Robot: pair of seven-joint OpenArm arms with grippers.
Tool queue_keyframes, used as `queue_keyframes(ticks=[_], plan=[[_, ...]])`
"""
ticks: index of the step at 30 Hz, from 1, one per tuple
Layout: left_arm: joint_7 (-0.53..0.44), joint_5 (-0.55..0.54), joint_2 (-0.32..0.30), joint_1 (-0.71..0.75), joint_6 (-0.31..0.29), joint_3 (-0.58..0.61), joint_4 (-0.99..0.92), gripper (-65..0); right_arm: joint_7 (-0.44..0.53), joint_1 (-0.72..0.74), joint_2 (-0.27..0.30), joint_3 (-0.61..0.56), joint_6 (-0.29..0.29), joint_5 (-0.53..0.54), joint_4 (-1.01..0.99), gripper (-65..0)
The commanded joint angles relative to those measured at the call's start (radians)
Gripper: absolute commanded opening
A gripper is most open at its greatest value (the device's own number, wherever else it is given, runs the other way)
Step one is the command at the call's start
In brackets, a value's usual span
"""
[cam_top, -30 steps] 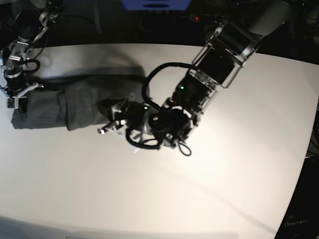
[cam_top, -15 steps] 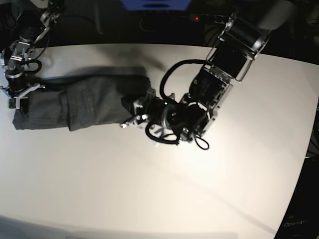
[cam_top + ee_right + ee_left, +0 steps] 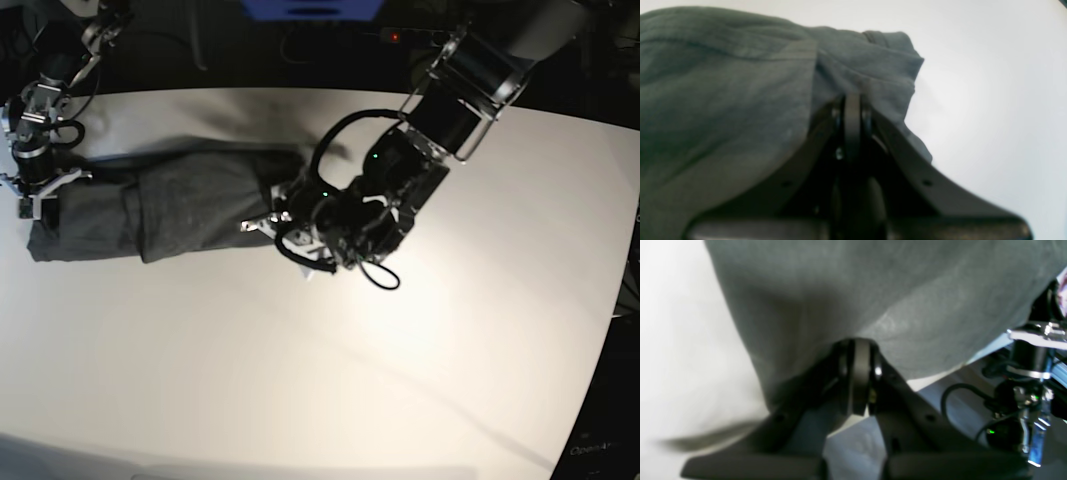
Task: Fold the T-shirt properly
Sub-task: 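Lower the held end onto the strip's middle with the left gripper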
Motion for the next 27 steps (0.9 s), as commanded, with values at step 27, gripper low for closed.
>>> queue_keyframes(ticks=[27], plan=[[-0.129, 0.257, 0.036, -0.041, -0.191, -0.009, -0.119, -63.1, -0.283, -0.083, -0.144, 0.148, 0.120, -0.172, 0.492, -64.0]])
